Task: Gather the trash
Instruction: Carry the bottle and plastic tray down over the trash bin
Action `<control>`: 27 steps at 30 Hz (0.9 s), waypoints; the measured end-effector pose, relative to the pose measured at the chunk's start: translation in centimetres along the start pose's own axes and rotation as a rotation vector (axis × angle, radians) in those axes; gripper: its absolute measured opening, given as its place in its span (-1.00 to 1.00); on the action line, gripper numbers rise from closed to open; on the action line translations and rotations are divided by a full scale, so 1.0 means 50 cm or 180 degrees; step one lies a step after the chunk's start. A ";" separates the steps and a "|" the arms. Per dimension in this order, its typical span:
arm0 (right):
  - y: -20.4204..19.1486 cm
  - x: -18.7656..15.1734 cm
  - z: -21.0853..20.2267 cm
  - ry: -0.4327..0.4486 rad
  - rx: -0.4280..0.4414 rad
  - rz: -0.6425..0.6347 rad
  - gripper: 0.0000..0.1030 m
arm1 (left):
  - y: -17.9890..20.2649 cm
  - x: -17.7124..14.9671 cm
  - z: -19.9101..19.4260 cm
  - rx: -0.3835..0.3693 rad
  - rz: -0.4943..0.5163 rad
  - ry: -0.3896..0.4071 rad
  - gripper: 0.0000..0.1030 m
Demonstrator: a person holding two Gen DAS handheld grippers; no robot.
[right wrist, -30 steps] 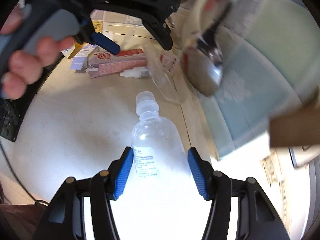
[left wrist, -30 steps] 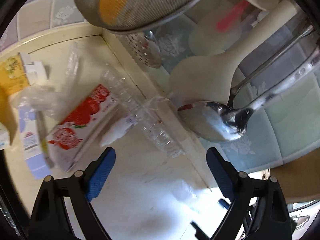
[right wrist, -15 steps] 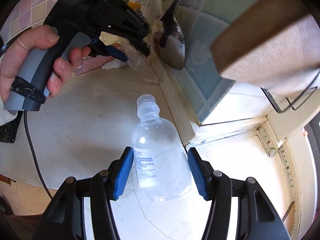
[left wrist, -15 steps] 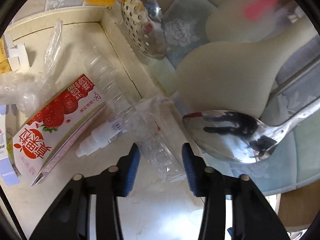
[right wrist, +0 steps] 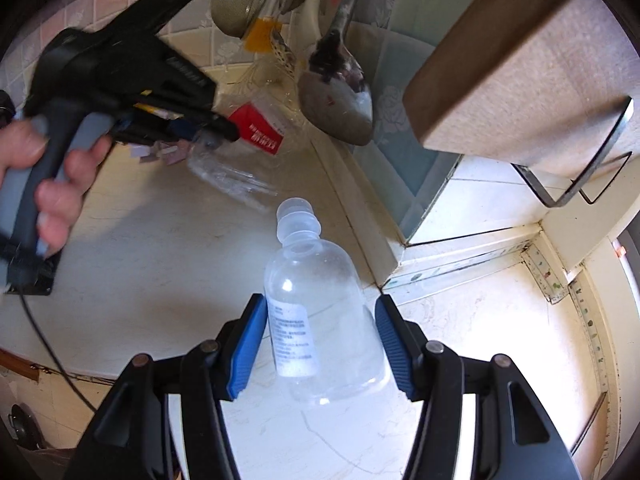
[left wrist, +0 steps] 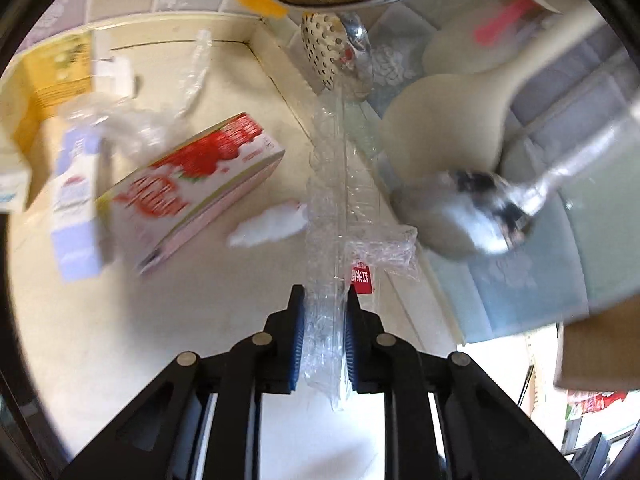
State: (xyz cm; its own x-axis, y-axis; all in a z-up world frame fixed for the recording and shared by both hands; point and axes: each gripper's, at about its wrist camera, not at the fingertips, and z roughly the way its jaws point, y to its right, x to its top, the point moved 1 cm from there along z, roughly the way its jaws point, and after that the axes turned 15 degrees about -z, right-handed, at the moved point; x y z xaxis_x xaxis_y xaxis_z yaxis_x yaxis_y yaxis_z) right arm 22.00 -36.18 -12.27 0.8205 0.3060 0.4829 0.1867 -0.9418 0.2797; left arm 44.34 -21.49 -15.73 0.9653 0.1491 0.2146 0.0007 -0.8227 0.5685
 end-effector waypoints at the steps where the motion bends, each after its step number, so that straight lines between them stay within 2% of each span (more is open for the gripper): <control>1: -0.002 -0.002 -0.005 0.0019 0.0026 -0.0015 0.08 | -0.003 -0.014 -0.014 0.0024 0.0018 0.0016 -0.70; 10: -0.017 -0.021 -0.041 0.0156 0.0255 -0.0074 0.07 | -0.069 -0.149 -0.144 0.0235 0.0056 0.0139 -0.71; 15: -0.032 -0.030 -0.066 0.0208 0.0505 -0.0029 0.07 | -0.102 -0.238 -0.226 0.0335 0.0090 0.0160 -0.70; 21: -0.084 -0.050 -0.123 0.0258 0.0686 0.0106 0.07 | -0.137 -0.350 -0.348 0.0391 0.0324 0.0169 -0.70; 27: -0.172 -0.090 -0.195 0.0247 0.0650 0.0212 0.07 | -0.180 -0.448 -0.428 0.0386 0.0590 0.0133 -0.70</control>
State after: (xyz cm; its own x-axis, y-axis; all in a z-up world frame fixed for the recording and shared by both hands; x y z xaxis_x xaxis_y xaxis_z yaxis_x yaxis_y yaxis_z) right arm 11.44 -28.11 -8.75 0.7921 0.2447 0.5593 0.2455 -0.9665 0.0751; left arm 17.11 -5.65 -8.65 0.9402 0.0097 0.3406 -0.1418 -0.8977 0.4171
